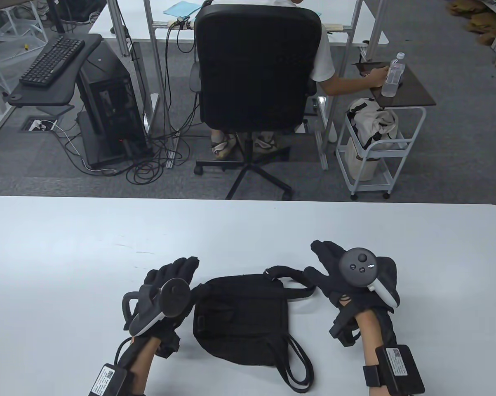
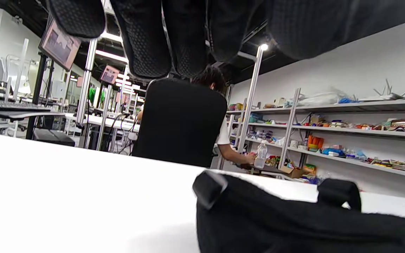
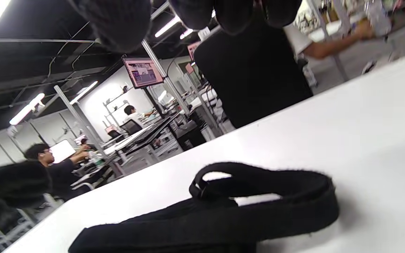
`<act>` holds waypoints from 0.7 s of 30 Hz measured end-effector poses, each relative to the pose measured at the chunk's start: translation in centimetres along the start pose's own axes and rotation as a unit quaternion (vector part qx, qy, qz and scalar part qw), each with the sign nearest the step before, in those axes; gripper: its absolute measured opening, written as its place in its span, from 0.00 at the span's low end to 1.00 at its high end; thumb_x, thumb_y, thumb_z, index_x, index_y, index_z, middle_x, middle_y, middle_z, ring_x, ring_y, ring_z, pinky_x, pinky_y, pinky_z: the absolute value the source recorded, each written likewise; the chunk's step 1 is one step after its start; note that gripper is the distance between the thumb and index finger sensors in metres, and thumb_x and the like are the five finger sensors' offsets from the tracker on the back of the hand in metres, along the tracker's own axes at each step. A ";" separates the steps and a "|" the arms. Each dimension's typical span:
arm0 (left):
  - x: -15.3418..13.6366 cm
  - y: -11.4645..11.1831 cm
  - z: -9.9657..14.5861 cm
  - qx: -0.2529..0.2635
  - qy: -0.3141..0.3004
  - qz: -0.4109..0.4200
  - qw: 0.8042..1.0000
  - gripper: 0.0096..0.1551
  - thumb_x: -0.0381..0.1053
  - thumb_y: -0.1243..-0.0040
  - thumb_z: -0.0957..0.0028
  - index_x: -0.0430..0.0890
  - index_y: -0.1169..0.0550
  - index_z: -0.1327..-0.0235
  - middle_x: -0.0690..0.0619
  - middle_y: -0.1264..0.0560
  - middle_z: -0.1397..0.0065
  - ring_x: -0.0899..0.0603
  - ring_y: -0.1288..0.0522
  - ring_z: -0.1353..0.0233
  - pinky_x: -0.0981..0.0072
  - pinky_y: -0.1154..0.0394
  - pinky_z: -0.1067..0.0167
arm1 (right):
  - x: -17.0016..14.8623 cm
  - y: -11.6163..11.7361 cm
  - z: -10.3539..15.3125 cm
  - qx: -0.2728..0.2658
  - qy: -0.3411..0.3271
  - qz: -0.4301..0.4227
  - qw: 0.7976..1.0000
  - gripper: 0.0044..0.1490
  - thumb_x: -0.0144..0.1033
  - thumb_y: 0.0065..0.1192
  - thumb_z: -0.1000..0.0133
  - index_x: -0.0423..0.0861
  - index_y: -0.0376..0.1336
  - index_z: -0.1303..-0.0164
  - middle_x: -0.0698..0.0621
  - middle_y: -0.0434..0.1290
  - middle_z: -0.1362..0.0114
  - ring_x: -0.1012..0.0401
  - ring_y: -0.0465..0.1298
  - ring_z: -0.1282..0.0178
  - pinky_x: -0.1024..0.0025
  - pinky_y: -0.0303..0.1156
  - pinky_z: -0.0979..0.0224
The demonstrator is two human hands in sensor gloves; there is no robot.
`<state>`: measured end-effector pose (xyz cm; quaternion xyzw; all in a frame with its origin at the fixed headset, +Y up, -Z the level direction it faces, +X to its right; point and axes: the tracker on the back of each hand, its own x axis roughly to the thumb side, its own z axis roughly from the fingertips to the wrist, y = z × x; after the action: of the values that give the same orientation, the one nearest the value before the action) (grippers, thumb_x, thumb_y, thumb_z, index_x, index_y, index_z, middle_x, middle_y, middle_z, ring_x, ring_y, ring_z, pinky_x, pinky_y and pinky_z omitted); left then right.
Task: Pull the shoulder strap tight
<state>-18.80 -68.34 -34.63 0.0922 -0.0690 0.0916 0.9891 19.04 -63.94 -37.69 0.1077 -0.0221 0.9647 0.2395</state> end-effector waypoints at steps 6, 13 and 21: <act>0.6 0.6 1.5 0.012 0.005 -0.018 1.000 0.48 0.71 0.51 0.46 0.56 0.44 0.12 0.47 0.43 0.08 0.32 0.39 0.12 0.29 0.43 0.22 | 1.9 1.5 3.1 -0.020 -0.008 0.071 0.997 0.48 0.55 0.59 0.42 0.47 0.51 0.14 0.38 0.49 0.11 0.33 0.49 0.16 0.26 0.44 0.24; -0.5 -1.0 2.6 -0.002 0.011 -0.032 0.999 0.48 0.71 0.51 0.46 0.57 0.45 0.12 0.46 0.44 0.08 0.30 0.39 0.12 0.28 0.42 0.22 | 0.3 6.0 4.4 -0.041 -0.005 0.097 0.994 0.54 0.59 0.58 0.44 0.48 0.44 0.13 0.38 0.38 0.10 0.32 0.38 0.16 0.25 0.37 0.25; -1.2 -1.7 2.9 -0.011 0.019 -0.023 1.000 0.48 0.71 0.51 0.46 0.57 0.45 0.12 0.46 0.45 0.08 0.31 0.40 0.12 0.27 0.43 0.22 | -0.8 6.7 4.9 -0.018 0.002 0.107 0.994 0.55 0.60 0.57 0.44 0.48 0.42 0.13 0.37 0.38 0.11 0.32 0.38 0.17 0.25 0.37 0.25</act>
<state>-20.01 -70.71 -32.23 0.0816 -0.0494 0.0696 0.9930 17.55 -70.68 -33.03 0.0989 -0.0503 0.9843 0.1372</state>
